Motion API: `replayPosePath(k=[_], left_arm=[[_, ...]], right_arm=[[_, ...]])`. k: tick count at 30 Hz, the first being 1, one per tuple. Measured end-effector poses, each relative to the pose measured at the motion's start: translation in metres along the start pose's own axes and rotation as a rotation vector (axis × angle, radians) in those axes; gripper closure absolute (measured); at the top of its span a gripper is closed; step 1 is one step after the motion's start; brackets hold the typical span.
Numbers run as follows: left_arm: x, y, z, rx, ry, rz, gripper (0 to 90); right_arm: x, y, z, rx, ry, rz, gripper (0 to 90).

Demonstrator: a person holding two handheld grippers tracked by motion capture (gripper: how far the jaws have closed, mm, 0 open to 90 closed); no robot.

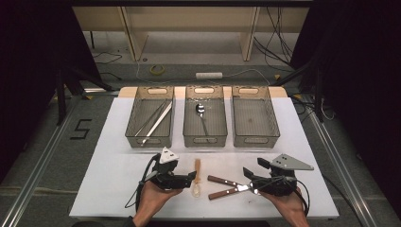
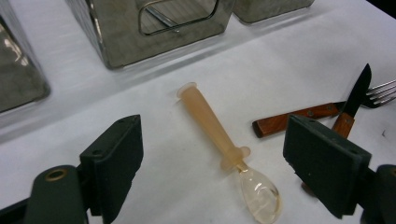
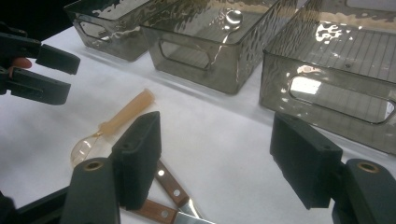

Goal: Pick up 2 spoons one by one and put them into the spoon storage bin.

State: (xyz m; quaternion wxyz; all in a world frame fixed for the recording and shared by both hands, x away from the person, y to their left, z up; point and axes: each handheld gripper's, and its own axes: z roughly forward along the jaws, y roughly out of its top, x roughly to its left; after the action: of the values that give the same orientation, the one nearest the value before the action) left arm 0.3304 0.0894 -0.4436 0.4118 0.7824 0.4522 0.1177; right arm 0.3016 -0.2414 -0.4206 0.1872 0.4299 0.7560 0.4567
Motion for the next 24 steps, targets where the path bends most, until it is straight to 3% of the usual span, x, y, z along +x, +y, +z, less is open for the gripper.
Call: replayPosePath(k=[9,24], left_arm=[[-0.007,0.001,0.010,0.028,-0.002,0.019,19.5],[-0.018,-0.001,0.034,0.137,0.000,0.001,21.9]], right_arm=[[0.001,-0.004,-0.002,0.006,0.004,0.016,33.4],[0.003,-0.005,-0.001,0.014,0.009,0.014,33.7]])
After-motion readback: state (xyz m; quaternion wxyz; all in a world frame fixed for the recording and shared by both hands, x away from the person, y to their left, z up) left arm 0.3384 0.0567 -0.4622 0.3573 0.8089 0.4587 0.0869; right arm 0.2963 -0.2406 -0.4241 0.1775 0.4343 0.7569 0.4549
